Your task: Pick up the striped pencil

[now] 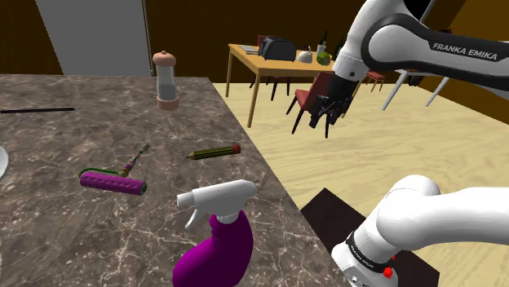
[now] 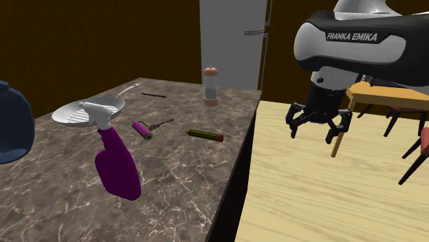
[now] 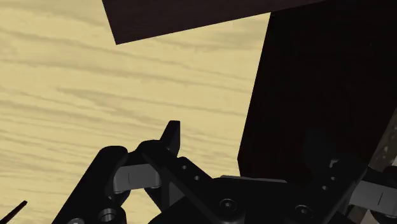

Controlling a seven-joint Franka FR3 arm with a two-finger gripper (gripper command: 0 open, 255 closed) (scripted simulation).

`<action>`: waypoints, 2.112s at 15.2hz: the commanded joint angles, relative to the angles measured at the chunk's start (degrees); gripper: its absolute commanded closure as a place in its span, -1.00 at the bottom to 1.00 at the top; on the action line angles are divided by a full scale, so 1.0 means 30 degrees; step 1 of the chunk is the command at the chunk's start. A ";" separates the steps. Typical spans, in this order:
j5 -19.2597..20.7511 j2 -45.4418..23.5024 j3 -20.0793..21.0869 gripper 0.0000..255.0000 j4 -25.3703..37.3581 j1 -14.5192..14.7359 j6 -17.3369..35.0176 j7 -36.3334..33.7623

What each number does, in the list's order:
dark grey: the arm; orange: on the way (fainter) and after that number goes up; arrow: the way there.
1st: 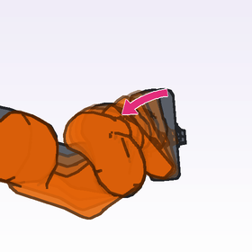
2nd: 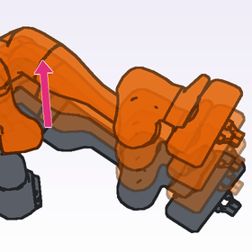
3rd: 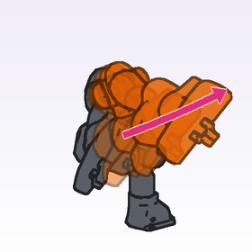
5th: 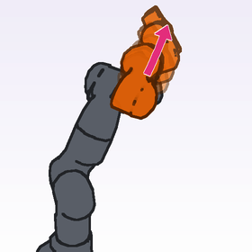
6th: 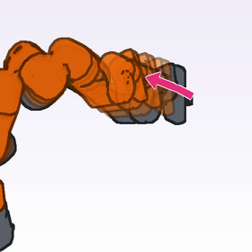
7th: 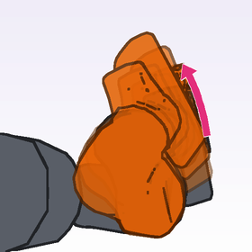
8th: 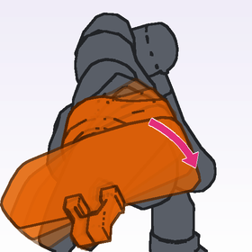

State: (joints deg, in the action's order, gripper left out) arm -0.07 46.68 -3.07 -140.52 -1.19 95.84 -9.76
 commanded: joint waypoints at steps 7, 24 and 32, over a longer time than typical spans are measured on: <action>-0.0166 -0.4320 0.0231 -1.00 0.2642 0.2194 0.1354 0.3388; -0.0301 -1.3143 0.2825 -1.00 1.0059 0.6931 0.1905 1.2120; 0.0075 -1.5147 0.4275 -1.00 1.1737 0.8429 0.1934 1.4953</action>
State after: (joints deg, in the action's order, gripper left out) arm 0.11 1.37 9.51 -104.84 23.84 101.09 34.66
